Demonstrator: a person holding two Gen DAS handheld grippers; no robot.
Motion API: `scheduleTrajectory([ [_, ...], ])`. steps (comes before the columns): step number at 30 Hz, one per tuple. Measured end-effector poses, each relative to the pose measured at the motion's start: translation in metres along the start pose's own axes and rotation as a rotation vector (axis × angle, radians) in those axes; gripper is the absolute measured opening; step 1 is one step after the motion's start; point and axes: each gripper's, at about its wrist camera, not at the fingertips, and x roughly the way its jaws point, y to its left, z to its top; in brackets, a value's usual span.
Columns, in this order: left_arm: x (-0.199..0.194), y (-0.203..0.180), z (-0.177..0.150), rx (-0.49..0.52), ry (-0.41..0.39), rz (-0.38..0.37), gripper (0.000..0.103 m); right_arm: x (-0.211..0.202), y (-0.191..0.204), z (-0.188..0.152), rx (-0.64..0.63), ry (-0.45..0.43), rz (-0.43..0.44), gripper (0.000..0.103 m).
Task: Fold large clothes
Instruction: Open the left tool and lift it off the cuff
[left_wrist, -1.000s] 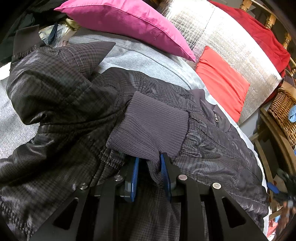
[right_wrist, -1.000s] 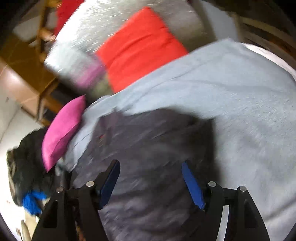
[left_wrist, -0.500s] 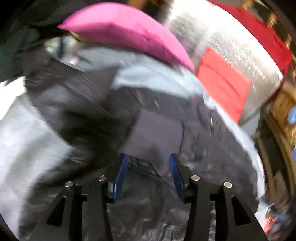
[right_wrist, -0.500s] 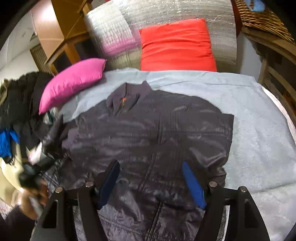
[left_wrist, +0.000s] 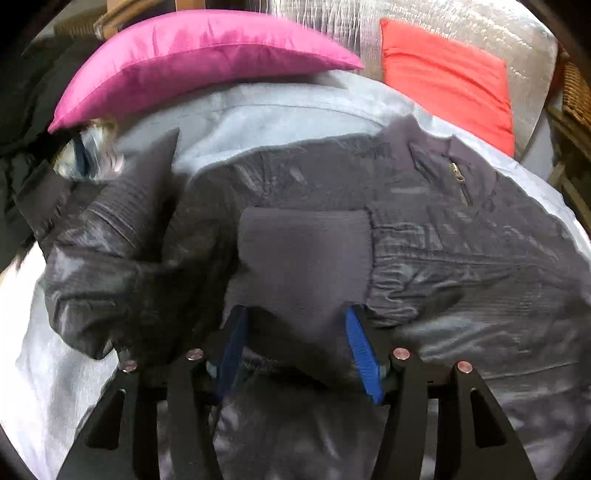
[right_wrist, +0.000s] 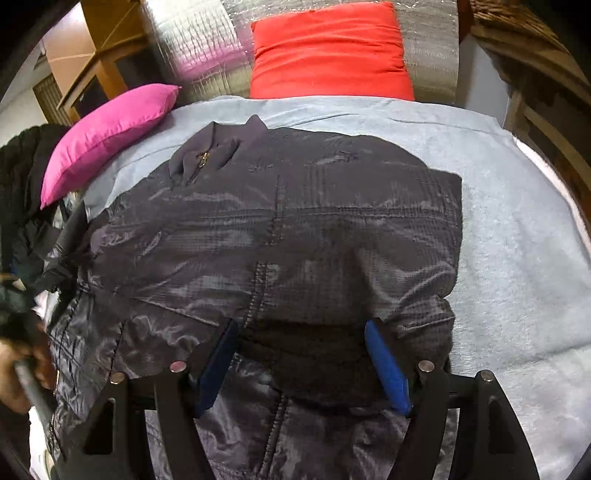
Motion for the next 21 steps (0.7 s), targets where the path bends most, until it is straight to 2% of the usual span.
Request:
scheduleTrajectory([
  [1,0.001,-0.002,-0.001,0.024,-0.004,0.039,0.057,-0.004,0.004,0.005,-0.009,-0.017,-0.012,0.074],
  [6,0.009,0.0,-0.002,0.018,-0.007,0.026,0.063,-0.011,0.026,0.04,-0.02,-0.119,-0.007,0.075],
  [8,0.008,0.007,-0.004,-0.013,0.003,-0.001,0.064,0.006,0.029,0.049,-0.005,-0.095,-0.01,0.076],
  [11,-0.003,0.017,0.0,-0.055,0.024,-0.069,0.064,0.06,0.023,0.045,0.008,0.065,-0.074,0.077],
  [13,-0.023,0.033,0.0,-0.085,-0.001,-0.139,0.064,0.049,0.03,0.043,-0.025,0.005,-0.1,0.077],
  [14,-0.038,0.047,0.001,-0.103,-0.028,-0.182,0.066,0.038,0.033,0.043,-0.018,-0.021,-0.064,0.076],
  [15,-0.049,0.059,-0.001,-0.119,-0.05,-0.201,0.072,0.031,0.035,0.042,-0.017,-0.038,-0.045,0.076],
  [16,-0.064,0.08,-0.004,-0.153,-0.093,-0.222,0.081,0.017,0.04,0.038,-0.036,-0.071,-0.051,0.076],
  [17,-0.078,0.102,-0.011,-0.188,-0.129,-0.226,0.083,0.009,0.046,0.035,-0.057,-0.095,-0.059,0.076],
  [19,-0.095,0.144,-0.025,-0.271,-0.186,-0.204,0.086,-0.003,0.055,0.026,-0.1,-0.115,-0.057,0.076],
  [21,-0.106,0.202,-0.043,-0.384,-0.233,-0.112,0.086,-0.008,0.064,0.019,-0.133,-0.108,-0.068,0.076],
])
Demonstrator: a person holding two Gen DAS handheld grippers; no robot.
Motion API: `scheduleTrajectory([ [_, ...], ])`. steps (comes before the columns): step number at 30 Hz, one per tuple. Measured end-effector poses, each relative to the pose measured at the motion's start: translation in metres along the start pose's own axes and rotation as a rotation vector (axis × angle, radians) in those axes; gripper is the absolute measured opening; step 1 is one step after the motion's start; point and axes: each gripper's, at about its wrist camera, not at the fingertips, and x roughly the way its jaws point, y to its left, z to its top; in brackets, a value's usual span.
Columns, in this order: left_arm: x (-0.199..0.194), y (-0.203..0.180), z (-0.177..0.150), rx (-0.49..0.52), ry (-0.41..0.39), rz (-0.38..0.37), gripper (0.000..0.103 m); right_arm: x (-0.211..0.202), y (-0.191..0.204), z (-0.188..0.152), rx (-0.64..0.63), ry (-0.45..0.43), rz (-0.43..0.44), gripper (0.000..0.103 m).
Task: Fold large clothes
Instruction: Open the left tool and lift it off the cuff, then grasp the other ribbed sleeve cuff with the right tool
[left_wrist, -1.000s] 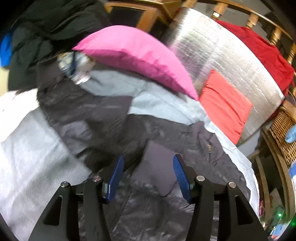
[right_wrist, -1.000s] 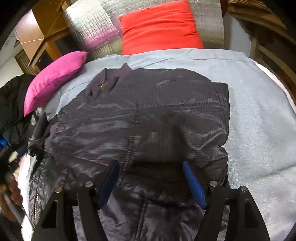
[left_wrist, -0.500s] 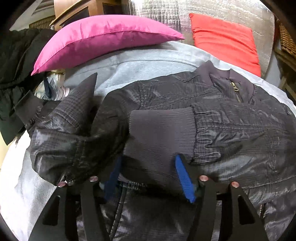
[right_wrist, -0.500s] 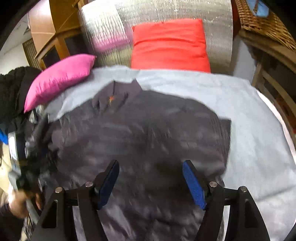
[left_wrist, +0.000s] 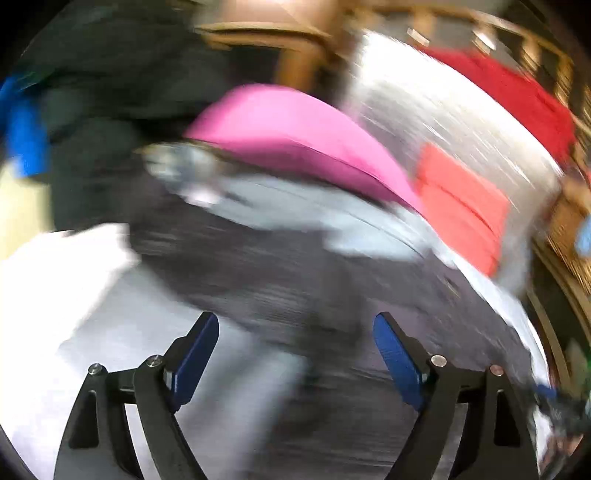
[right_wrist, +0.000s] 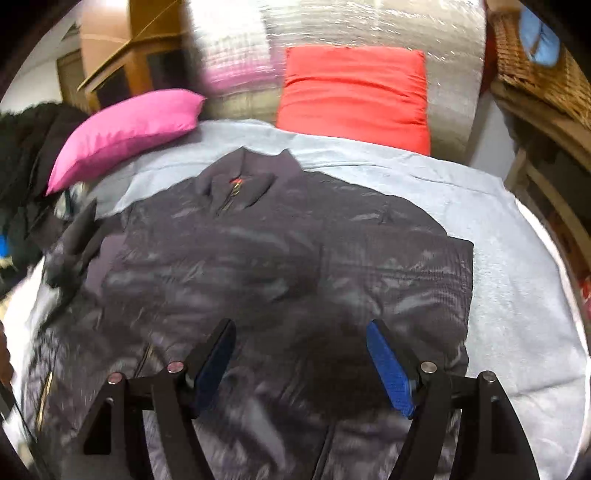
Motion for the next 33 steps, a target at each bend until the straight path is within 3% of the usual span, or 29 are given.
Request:
scheduleTrajectory([
  [3,-0.012,0.082,0.007,-0.173,-0.045,0.203,0.086,-0.003,0.027,0.0,-0.063,0.01,0.001,0.076],
  [5,-0.013,0.136,0.008,-0.268,-0.038,0.378,0.086,-0.008,0.053,0.003,-0.111,0.008,0.015,0.076],
  [8,-0.017,0.185,0.005,-0.284,-0.083,0.59,0.086,-0.011,0.104,0.006,-0.204,0.002,0.049,0.076],
  [10,-0.012,0.205,0.005,-0.269,-0.096,0.659,0.086,-0.013,0.142,0.009,-0.273,0.002,0.066,0.076],
  [13,0.006,0.226,-0.009,-0.233,-0.083,0.645,0.089,-0.012,0.194,0.015,-0.341,0.001,0.082,0.076],
  [16,0.036,0.256,-0.019,-0.309,0.103,0.54,0.094,-0.009,0.251,0.025,-0.404,-0.01,0.101,0.076],
  [19,0.033,0.251,-0.019,-0.283,0.064,0.527,0.097,0.003,0.32,0.034,-0.491,-0.029,0.13,0.076],
  [22,0.026,0.257,-0.025,-0.317,0.023,0.461,0.102,0.022,0.39,0.042,-0.588,-0.024,0.159,0.076],
  [25,0.016,0.259,-0.032,-0.329,-0.001,0.434,0.103,0.054,0.463,0.042,-0.741,-0.022,0.122,0.076],
  [27,0.011,0.26,-0.034,-0.325,-0.005,0.434,0.103,0.081,0.496,0.034,-0.848,0.004,0.076,0.076],
  [30,0.015,0.26,-0.033,-0.327,-0.014,0.43,0.103,0.113,0.534,0.02,-1.023,0.007,-0.063,0.075],
  [33,0.013,0.262,-0.035,-0.339,-0.033,0.408,0.103,0.12,0.556,0.031,-0.979,-0.011,-0.006,0.075],
])
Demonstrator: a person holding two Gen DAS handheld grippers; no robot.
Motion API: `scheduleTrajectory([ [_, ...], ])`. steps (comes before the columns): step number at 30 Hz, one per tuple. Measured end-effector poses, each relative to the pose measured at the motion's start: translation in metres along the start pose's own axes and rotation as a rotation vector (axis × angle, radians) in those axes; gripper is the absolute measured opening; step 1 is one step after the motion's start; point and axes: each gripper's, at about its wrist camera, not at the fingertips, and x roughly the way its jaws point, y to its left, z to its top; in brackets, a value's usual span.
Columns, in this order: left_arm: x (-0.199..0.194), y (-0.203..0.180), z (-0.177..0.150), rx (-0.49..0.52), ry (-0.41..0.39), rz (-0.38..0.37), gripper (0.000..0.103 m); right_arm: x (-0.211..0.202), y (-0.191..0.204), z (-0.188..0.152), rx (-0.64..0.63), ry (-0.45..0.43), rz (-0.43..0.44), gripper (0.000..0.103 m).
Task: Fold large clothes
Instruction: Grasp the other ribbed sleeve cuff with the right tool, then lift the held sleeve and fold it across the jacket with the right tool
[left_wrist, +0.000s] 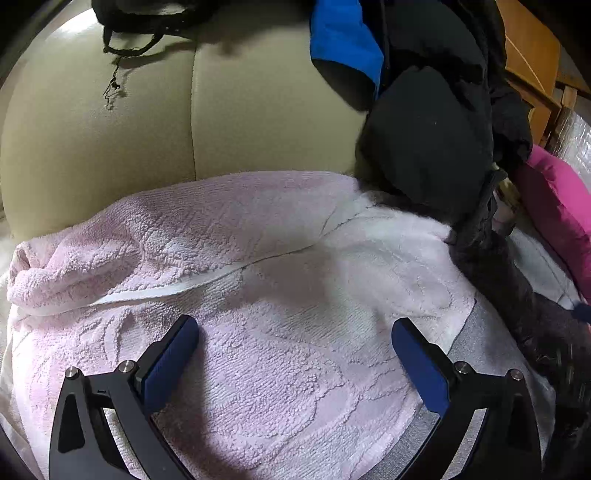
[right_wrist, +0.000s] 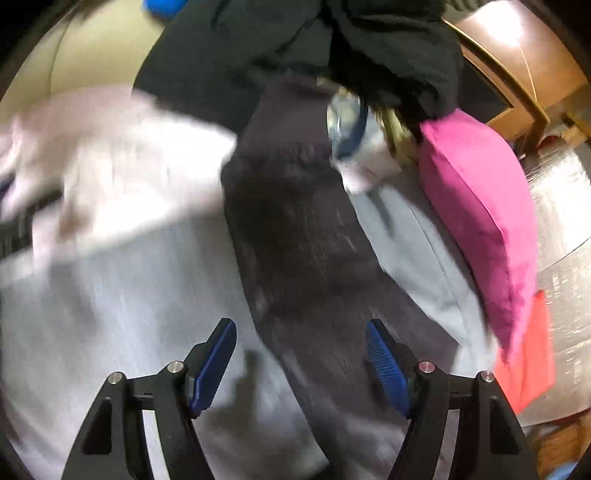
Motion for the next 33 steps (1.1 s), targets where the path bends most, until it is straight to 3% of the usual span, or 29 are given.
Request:
scheduleTrajectory([
  [3,-0.008,0.005,-0.003,-0.003,-0.006,-0.005,0.103,0.007,-0.018,0.029,0.238,-0.058,0.164,0.075],
  [5,-0.009,0.007,-0.004,-0.005,-0.012,-0.01,0.103,0.013,-0.023,0.047,0.334,-0.094,0.22,0.075],
  [9,-0.011,0.007,-0.005,-0.003,-0.022,-0.008,0.103,0.022,-0.023,0.087,0.395,-0.158,0.26,0.075],
  [12,-0.012,0.007,-0.006,0.003,-0.028,-0.003,0.103,0.041,-0.026,0.112,0.439,-0.134,0.237,0.072],
  [13,-0.011,0.007,-0.007,0.005,-0.03,-0.001,0.103,0.049,-0.025,0.118,0.434,-0.115,0.225,0.068],
  [15,-0.009,0.006,-0.007,0.009,-0.032,0.004,0.103,0.061,-0.029,0.124,0.416,-0.092,0.229,0.038],
  [16,-0.01,0.006,-0.007,0.009,-0.034,0.003,0.103,0.065,-0.033,0.128,0.42,-0.089,0.251,0.034],
  [18,-0.008,0.005,-0.007,0.009,-0.034,0.002,0.103,0.066,-0.046,0.131,0.455,-0.09,0.286,0.012],
  [26,-0.005,0.005,-0.006,0.012,-0.029,0.004,0.103,0.006,-0.105,0.084,0.597,-0.215,0.376,0.012],
  [33,0.0,0.001,0.001,0.027,0.006,0.023,0.103,-0.095,-0.187,-0.001,0.751,-0.377,0.371,0.012],
])
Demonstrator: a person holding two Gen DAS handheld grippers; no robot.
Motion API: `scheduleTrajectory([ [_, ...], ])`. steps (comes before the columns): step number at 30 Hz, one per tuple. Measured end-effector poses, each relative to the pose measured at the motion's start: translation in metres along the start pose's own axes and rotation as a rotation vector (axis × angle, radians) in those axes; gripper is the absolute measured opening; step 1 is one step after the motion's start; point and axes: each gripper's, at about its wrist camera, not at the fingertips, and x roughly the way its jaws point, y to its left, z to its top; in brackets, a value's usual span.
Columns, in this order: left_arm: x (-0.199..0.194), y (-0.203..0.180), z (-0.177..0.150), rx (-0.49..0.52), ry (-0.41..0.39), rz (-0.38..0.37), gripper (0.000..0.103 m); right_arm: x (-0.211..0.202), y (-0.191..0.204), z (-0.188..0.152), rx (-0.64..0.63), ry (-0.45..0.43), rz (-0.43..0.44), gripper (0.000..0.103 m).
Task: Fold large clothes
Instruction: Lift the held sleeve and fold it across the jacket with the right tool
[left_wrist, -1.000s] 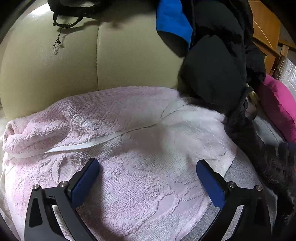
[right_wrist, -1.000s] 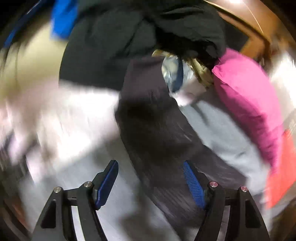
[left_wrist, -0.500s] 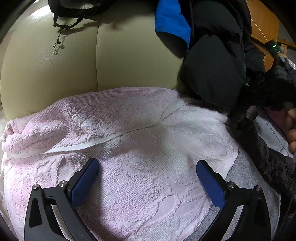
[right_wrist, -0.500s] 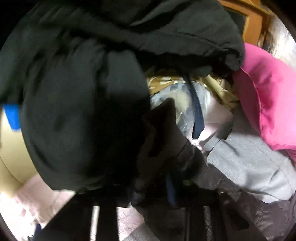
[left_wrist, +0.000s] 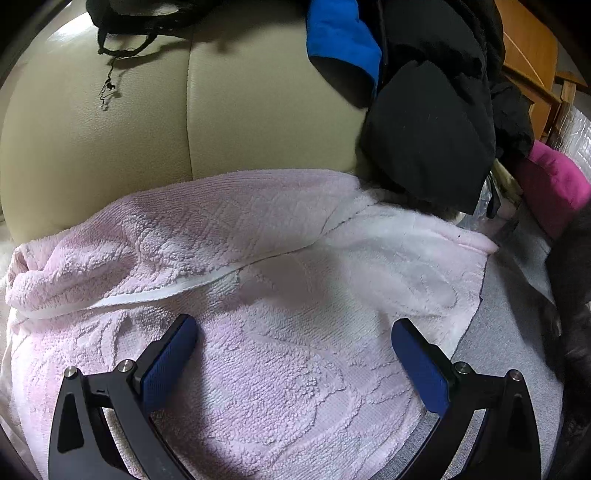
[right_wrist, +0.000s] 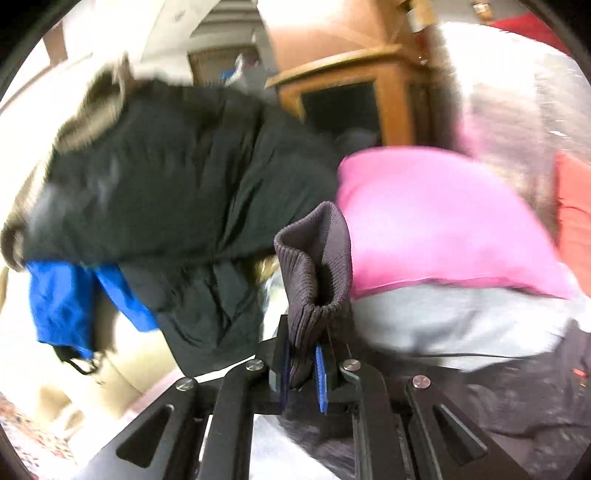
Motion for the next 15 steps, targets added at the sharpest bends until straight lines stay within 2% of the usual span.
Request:
scheduleTrajectory([
  [6,0.005,-0.007,0.014,0.018,0.071,0.018,0.103,-0.118,-0.064,0.004,0.096,-0.124,-0.039,0.012],
  [8,0.0,-0.006,0.025,-0.008,0.123,-0.027,0.103,-0.151,-0.084,0.002,0.126,-0.156,-0.053,0.012],
  [11,-0.024,-0.002,0.032,-0.214,0.192,-0.226,0.103,-0.185,-0.109,-0.004,0.155,-0.192,-0.066,0.012],
  [13,-0.045,-0.021,0.034,-0.263,0.232,-0.37,0.103,-0.204,-0.126,-0.005,0.163,-0.213,-0.076,0.012],
  [15,-0.067,-0.06,0.032,-0.265,0.307,-0.568,0.103,-0.223,-0.143,-0.007,0.181,-0.235,-0.084,0.012],
])
